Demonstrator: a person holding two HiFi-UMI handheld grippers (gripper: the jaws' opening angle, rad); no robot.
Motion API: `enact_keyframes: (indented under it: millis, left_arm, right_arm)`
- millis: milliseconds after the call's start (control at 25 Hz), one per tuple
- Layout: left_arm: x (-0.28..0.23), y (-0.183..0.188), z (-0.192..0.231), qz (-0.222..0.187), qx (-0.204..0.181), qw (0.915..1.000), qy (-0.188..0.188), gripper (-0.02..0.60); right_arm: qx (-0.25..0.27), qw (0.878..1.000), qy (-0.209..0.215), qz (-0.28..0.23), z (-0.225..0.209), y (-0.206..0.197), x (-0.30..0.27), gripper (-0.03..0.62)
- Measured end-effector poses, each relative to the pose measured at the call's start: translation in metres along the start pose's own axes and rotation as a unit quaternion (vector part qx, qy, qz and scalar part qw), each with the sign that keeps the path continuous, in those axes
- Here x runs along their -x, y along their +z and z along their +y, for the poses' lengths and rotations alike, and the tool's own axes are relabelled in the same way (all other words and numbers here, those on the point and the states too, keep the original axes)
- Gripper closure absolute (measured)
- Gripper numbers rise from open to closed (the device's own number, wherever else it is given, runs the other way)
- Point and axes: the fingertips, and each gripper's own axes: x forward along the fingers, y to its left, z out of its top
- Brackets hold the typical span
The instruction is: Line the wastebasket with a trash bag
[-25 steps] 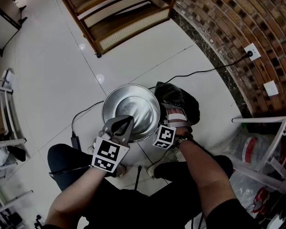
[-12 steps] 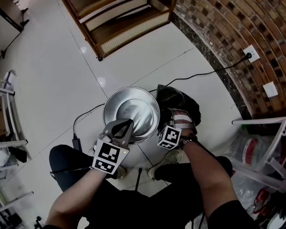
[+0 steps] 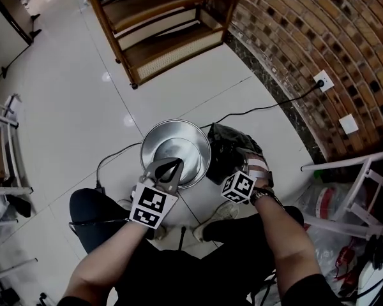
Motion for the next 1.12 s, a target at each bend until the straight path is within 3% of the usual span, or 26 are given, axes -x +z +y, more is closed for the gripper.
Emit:
enact_keyframes:
  millis: [600, 880, 1120]
  left_arm:
    - [0.020, 0.027, -0.015, -0.036, 0.008, 0.9992, -0.014, 0.577]
    - [0.025, 0.036, -0.015, -0.039, 0.036, 0.9982, -0.027, 0.577]
    - [0.027, 0.041, -0.010, -0.023, 0.051, 0.9979, -0.030, 0.577]
  right_arm:
    - [-0.013, 0.997, -0.074, 0.014, -0.069, -0.016, 0.070, 0.591]
    - [-0.049, 0.989, -0.142, -0.001, -0.121, -0.007, 0.117, 0.591]
    - [-0.047, 0.979, -0.196, -0.025, -0.157, 0.009, 0.160, 0.591]
